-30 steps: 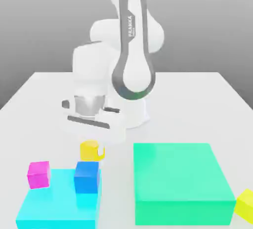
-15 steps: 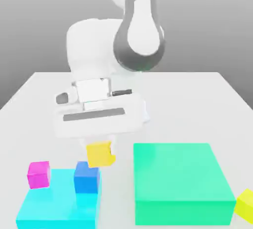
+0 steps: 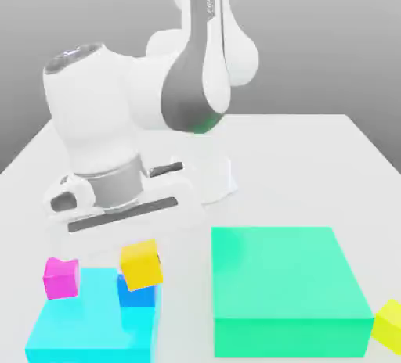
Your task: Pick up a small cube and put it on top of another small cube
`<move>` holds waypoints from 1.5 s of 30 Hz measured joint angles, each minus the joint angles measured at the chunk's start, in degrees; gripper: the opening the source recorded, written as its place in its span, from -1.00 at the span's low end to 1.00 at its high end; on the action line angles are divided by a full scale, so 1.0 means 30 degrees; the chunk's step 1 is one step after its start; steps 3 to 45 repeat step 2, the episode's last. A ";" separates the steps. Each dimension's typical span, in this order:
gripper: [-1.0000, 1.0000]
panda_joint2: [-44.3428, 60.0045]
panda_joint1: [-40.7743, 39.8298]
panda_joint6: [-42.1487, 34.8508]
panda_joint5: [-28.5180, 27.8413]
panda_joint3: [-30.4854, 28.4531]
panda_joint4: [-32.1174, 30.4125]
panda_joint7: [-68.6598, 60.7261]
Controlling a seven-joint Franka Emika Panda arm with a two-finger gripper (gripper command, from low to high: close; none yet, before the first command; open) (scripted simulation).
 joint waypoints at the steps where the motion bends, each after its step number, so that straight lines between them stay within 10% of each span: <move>1: -1.00 0.0171 -0.0088 -0.0619 -0.0659 -0.0097 0.0335 0.0068; 45: -1.00 0.0338 -0.0135 -0.1235 -0.1288 -0.0229 0.0671 0.0110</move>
